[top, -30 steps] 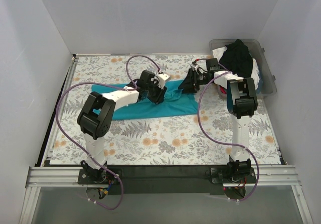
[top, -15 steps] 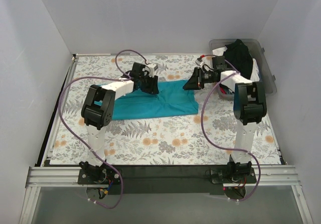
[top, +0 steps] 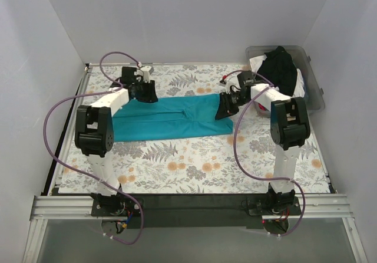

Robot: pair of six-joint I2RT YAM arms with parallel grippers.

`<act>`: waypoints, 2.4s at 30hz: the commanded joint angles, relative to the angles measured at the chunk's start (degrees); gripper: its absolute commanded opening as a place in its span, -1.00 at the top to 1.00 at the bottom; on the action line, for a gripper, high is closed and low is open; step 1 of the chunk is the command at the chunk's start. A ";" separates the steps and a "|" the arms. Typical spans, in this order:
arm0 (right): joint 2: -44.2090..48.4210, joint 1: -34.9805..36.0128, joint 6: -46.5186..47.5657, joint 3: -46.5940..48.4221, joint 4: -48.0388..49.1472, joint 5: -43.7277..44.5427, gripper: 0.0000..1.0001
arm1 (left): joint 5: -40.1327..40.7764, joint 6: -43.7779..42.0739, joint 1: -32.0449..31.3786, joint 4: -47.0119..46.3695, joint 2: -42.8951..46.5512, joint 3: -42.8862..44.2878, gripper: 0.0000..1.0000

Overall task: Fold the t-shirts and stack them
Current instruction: Fold the tshirt

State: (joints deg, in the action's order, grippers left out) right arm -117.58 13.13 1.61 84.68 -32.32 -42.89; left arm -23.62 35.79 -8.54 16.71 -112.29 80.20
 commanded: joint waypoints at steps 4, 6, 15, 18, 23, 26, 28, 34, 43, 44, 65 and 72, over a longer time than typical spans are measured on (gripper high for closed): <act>3.15 5.59 8.59 5.14 -6.88 19.15 0.31 | -0.29 -15.21 8.44 19.74 2.25 0.83 0.33; 1.75 6.21 8.94 6.10 -7.23 21.87 0.31 | 0.85 -17.77 11.95 21.34 1.20 0.74 0.33; -8.17 6.56 10.87 13.30 -9.17 26.89 0.40 | 7.44 -24.19 14.78 21.17 1.98 -5.49 0.38; -12.04 6.56 11.66 18.22 -9.52 28.47 0.40 | 8.15 -25.07 15.21 21.61 4.53 -9.62 0.39; -18.73 6.56 13.42 29.29 -9.96 32.69 0.42 | 6.14 -26.30 15.83 25.47 10.93 -18.13 0.41; -22.51 6.47 14.56 39.48 -9.70 33.67 0.37 | 3.42 -25.60 15.83 29.16 16.11 -20.61 0.42; -22.43 6.47 14.65 45.44 -9.61 32.35 0.31 | 0.08 -25.42 15.74 33.36 18.76 -19.57 0.41; -8.74 6.56 12.21 39.54 -7.51 22.43 -0.08 | -7.23 -19.81 15.65 33.75 25.45 -8.08 0.39; 1.74 6.91 -0.99 20.53 -6.27 12.66 -0.28 | -7.50 -16.37 14.78 28.21 14.30 0.48 0.32; 2.35 7.09 -1.08 19.22 -6.18 12.40 -0.29 | -7.15 -16.63 14.69 27.85 12.81 1.18 0.30; -4.84 11.13 -3.54 12.79 -1.87 25.31 0.97 | -2.31 -21.90 13.19 27.32 4.45 -0.83 1.00; -8.54 11.13 -2.84 14.89 -1.87 29.96 0.97 | 1.81 -24.19 13.02 25.13 4.80 -6.19 1.00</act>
State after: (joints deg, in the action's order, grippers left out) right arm -125.49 24.14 -1.74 96.25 -34.76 -16.53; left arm -24.73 13.93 4.73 43.20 -108.57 76.09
